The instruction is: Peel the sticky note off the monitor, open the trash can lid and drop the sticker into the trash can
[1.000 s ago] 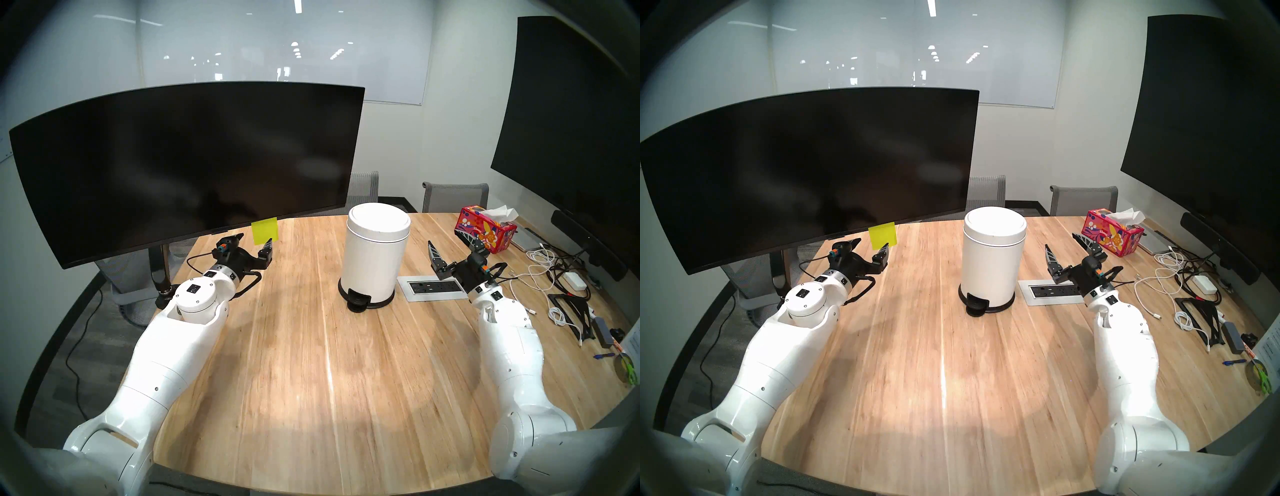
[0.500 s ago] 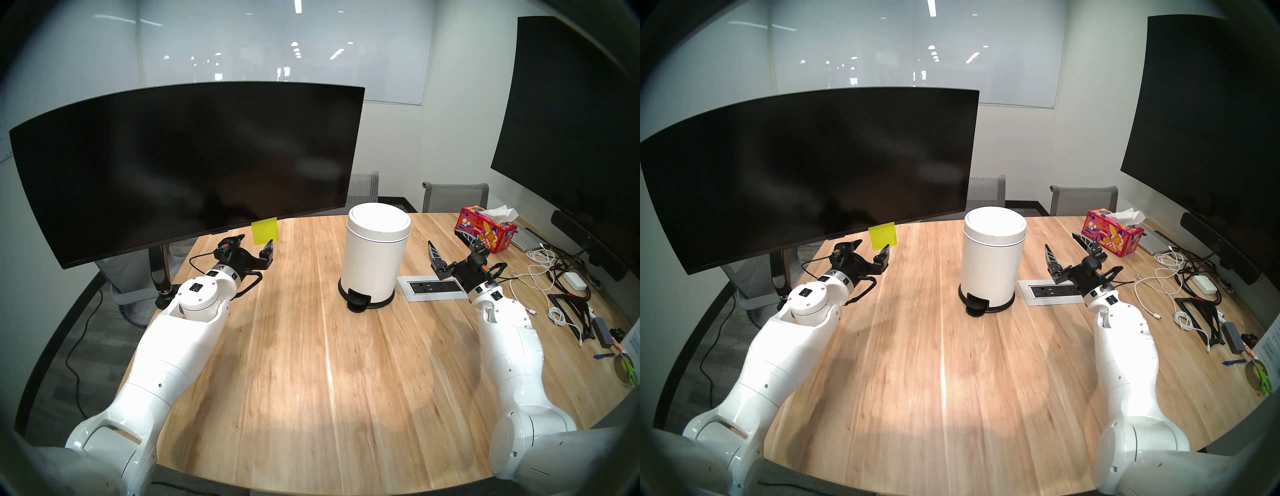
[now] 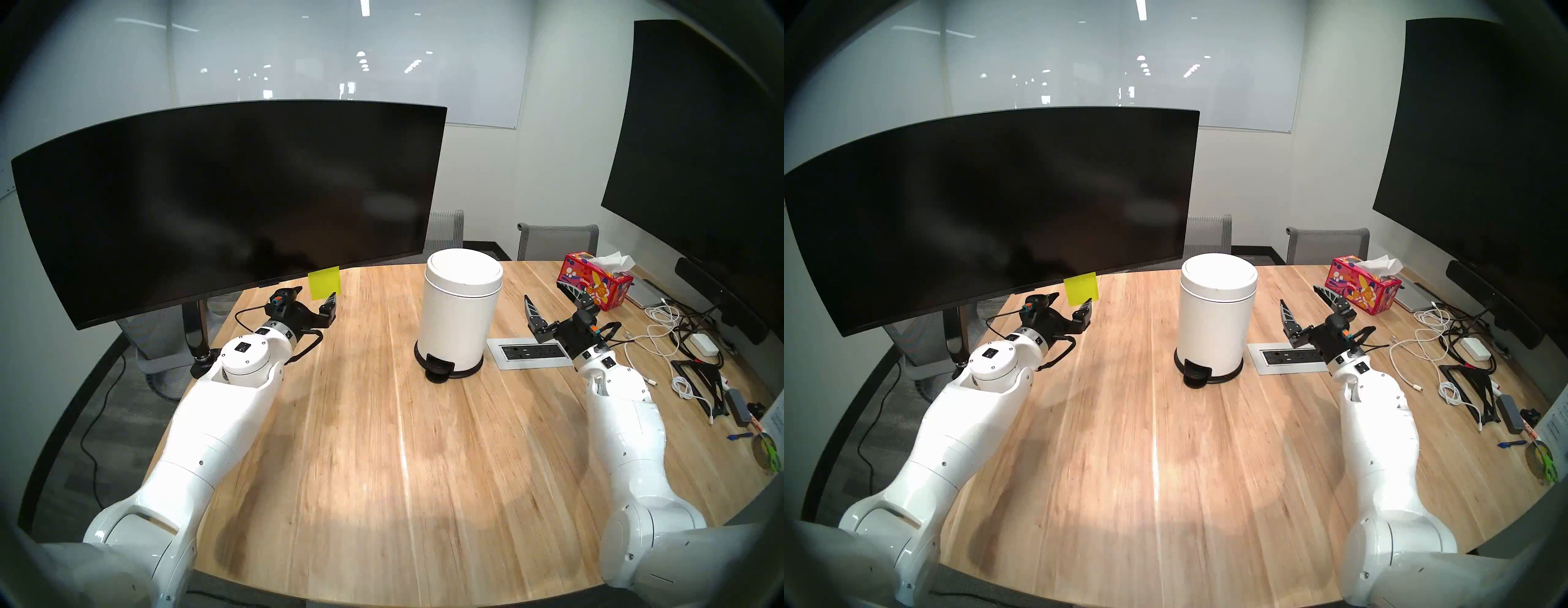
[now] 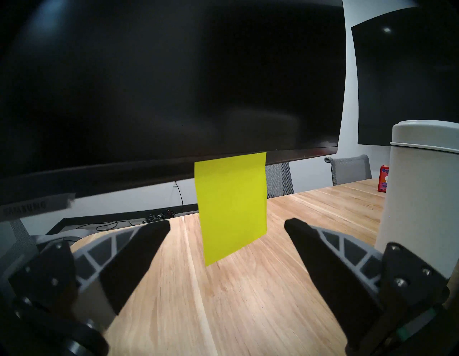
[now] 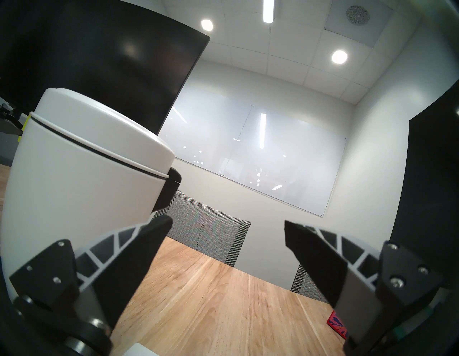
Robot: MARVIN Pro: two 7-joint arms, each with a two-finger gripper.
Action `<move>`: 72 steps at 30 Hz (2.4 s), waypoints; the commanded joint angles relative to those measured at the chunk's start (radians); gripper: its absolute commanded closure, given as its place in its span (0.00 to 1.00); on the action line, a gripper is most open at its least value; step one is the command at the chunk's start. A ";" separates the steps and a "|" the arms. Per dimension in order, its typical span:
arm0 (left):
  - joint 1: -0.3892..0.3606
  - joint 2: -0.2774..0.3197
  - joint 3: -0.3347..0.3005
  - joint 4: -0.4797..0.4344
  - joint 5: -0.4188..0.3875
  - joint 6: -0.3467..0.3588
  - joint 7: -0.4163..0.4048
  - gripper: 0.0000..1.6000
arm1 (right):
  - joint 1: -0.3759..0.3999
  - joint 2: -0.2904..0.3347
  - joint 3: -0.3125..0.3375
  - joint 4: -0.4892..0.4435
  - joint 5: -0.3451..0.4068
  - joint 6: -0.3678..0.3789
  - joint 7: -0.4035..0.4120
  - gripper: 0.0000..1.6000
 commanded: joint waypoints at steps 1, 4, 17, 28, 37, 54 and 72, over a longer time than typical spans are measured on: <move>-0.048 -0.015 0.002 0.002 0.006 -0.006 0.007 0.15 | 0.014 0.001 0.002 -0.018 0.004 -0.003 -0.001 0.00; -0.052 -0.019 0.002 0.005 0.009 -0.006 0.007 0.15 | 0.014 0.001 0.002 -0.018 0.005 -0.003 -0.001 0.00; -0.060 -0.029 0.002 0.017 0.020 -0.005 0.007 0.38 | 0.014 0.001 0.002 -0.019 0.005 -0.002 -0.001 0.00; -0.060 -0.033 -0.004 0.023 0.019 -0.010 0.001 0.53 | 0.014 0.001 0.002 -0.019 0.005 -0.002 -0.002 0.00; -0.054 -0.034 -0.011 0.017 0.019 -0.016 -0.003 1.00 | 0.014 0.001 0.002 -0.019 0.005 -0.002 -0.002 0.00; -0.008 -0.020 -0.036 -0.081 -0.008 0.013 -0.021 1.00 | 0.015 0.002 0.002 -0.018 0.005 -0.003 -0.001 0.00; 0.111 0.009 -0.070 -0.256 -0.052 0.100 -0.026 1.00 | 0.014 0.001 0.002 -0.018 0.005 -0.002 -0.002 0.00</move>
